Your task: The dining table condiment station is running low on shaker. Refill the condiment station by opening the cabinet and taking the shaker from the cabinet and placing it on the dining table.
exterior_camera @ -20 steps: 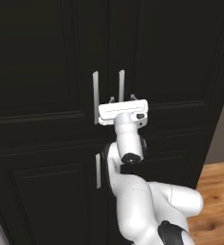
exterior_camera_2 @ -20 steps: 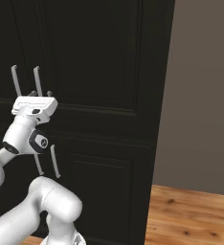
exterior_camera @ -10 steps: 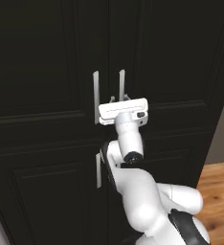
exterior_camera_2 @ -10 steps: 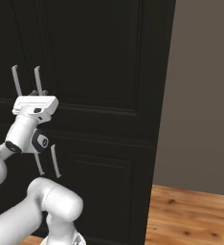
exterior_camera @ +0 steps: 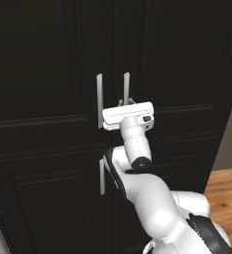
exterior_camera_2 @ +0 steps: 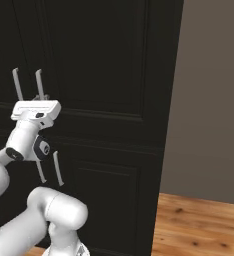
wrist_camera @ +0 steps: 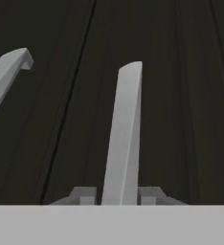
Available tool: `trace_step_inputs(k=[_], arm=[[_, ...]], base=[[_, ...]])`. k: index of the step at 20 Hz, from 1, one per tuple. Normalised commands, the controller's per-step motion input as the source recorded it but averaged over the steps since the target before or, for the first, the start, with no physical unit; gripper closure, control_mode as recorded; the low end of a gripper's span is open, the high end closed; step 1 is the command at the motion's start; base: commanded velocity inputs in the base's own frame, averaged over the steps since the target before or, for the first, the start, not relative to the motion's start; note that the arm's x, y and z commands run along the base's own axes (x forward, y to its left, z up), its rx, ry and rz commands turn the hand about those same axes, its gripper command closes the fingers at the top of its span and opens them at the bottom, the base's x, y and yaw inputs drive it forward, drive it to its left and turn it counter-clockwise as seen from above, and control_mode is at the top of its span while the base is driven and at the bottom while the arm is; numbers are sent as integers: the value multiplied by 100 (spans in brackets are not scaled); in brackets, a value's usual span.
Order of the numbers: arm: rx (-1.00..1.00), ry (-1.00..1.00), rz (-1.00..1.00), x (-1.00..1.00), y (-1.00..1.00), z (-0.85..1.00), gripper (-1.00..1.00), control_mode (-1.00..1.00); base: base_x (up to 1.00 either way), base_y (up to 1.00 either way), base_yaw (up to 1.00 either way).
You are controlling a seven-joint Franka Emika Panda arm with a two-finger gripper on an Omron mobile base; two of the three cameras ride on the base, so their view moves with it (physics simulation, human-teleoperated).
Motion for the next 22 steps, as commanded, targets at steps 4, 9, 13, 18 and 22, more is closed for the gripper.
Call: trace_step_inputs(k=[4,9,13,18,22], arm=[[0,4,17,-7,-12,-8,100,-100],[0,0,11,-5,-23,0,100,-100],[0,0,10,-27,-24,0,100,-100],[0,1,6,-76,-10,27,100,-100],[0,0,4,-83,0,66,100,-100]], base=[[0,0,0],[0,0,0],[0,0,0],[0,0,0],[0,0,0]])
